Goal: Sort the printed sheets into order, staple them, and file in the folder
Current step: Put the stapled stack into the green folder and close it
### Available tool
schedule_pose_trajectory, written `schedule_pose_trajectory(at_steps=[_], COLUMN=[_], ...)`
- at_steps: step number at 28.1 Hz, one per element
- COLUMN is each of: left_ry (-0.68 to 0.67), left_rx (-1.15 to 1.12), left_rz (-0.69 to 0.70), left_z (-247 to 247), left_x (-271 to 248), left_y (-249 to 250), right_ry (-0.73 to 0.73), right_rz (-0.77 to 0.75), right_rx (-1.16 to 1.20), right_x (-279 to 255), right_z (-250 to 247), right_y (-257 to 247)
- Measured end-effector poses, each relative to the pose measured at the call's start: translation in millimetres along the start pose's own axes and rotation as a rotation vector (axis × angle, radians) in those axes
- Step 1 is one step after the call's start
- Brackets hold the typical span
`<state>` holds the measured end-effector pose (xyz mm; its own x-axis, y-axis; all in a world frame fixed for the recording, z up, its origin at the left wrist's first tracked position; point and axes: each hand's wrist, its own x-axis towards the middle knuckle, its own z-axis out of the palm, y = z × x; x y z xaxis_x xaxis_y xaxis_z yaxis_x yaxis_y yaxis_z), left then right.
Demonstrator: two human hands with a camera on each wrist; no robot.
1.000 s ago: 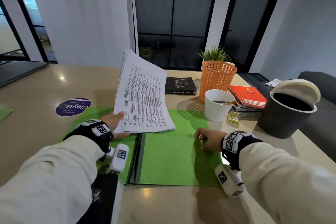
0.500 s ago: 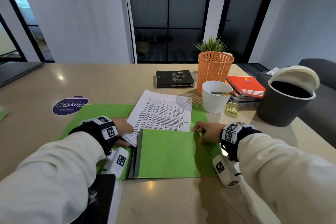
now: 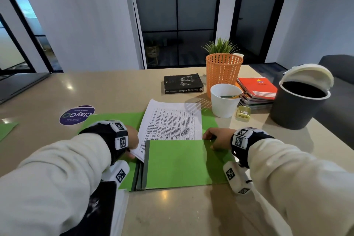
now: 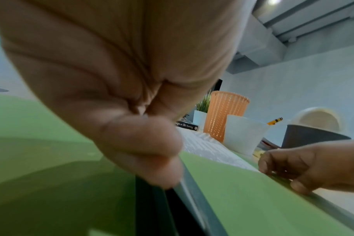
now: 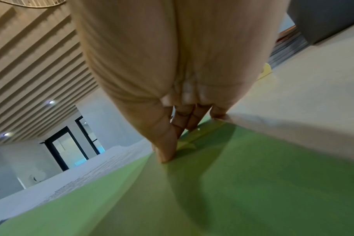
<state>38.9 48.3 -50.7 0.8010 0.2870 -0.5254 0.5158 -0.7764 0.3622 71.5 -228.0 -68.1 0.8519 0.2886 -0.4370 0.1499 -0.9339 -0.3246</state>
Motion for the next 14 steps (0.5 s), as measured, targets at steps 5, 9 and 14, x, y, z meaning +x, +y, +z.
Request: schedule_pose_trajectory(at_steps=[5,9,14], left_ry=[0.019,0.019,0.074], left_rx=[0.051,0.028,0.006], left_rz=[-0.031,-0.046,-0.027], left_z=[-6.5,-19.5,-20.7], left_x=[-6.6,-26.1,-23.4], left_y=[3.8,24.7,45.3], right_ry=[0.013,0.019,-0.031], right_rz=[0.018,0.019,0.064], right_rx=[-0.012,-0.020,-0.059], right_x=[0.9,-7.3,-15.1], right_z=[0.6,1.5,0.3], right_y=[-1.1,-2.9,2.8])
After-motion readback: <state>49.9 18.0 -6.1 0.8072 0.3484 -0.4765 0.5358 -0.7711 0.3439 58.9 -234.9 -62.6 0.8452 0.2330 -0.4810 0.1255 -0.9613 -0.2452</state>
